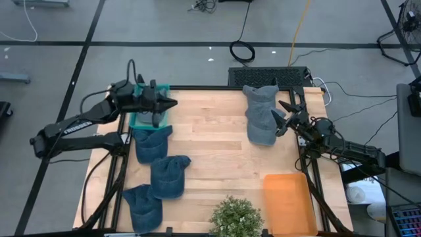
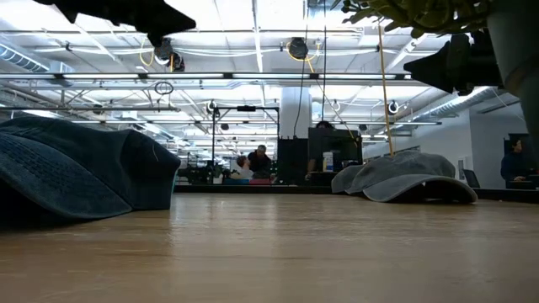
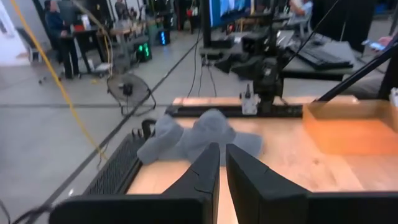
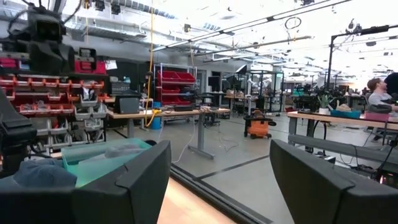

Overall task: Pick & Place hat
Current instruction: Put the bottom gray cap into the green bin

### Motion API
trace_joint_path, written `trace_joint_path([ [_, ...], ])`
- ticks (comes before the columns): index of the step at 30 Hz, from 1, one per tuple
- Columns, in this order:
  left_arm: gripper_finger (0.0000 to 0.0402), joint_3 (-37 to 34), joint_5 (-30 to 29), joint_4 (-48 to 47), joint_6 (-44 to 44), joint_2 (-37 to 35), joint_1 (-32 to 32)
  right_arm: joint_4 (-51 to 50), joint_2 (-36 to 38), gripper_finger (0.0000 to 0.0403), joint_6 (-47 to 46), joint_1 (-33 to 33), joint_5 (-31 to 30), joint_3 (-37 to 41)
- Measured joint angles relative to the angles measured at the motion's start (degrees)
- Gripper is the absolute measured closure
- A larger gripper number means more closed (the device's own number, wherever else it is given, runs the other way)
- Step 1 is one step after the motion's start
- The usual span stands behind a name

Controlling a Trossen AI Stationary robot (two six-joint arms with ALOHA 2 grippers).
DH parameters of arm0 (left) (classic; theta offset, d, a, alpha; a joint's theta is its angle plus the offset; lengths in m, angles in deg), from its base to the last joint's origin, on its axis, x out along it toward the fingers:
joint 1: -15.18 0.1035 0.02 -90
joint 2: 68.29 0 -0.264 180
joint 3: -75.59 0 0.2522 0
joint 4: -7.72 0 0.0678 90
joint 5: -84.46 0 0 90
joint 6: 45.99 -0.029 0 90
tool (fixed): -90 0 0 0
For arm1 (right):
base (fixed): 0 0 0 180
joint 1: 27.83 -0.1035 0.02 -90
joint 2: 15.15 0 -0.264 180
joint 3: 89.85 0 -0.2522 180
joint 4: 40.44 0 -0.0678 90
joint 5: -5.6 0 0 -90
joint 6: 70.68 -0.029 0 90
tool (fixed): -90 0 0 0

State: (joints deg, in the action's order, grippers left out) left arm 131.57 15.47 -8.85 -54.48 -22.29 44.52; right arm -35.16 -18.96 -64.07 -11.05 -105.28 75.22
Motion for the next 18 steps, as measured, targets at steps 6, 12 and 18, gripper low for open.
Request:
trace_joint_path([
  [6, 0.0364, 0.0, -0.02, 0.15, 0.21, -1.16, -1.49, 1.31, -0.01, 0.014, -21.96, 0.0, 4.32, 0.0],
  [12, 0.0364, 0.0, -0.07, -0.02, -0.09, -0.9, -1.74, 3.72, 0.02, 0.0142, -35.7, 0.0, 4.61, 0.0],
  [18, 0.0364, 0.0, -0.09, 0.0, -0.12, -0.92, -1.74, 2.94, -0.03, 0.014, -41.35, -0.01, 7.45, 0.0],
])
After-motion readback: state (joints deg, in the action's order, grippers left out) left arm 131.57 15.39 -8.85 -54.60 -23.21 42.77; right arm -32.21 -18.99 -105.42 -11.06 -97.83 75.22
